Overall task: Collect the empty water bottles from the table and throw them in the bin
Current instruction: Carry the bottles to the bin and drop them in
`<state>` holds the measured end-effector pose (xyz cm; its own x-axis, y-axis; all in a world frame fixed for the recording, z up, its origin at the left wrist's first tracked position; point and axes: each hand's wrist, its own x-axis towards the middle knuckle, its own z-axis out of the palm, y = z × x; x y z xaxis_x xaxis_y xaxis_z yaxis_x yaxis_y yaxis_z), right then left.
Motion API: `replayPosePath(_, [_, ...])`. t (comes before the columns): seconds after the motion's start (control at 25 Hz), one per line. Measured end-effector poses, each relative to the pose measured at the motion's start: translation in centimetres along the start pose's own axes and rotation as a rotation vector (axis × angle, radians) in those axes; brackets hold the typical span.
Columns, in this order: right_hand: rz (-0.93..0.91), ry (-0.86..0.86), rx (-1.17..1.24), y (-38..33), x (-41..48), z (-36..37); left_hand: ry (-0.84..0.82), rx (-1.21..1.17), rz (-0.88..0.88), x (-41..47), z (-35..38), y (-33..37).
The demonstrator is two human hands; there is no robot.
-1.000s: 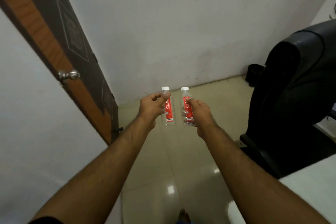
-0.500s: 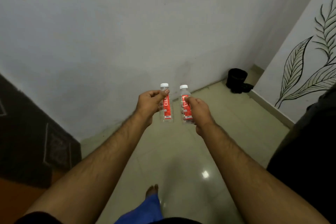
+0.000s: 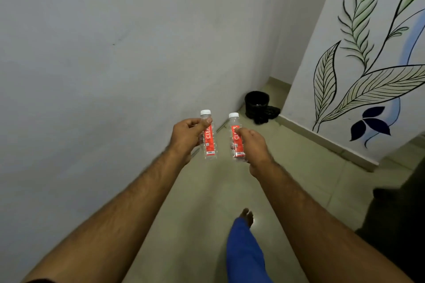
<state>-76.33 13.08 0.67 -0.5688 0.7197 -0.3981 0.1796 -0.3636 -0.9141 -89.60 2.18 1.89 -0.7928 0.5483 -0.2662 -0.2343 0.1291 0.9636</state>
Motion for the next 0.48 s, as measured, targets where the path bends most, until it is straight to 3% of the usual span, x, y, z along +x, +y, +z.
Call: replayPosePath(0.48, [0.065, 0.152, -0.037, -15.1, 36.4, -6.6, -0.132, 0.114, -0.125, 36.9, 19.8, 6.0])
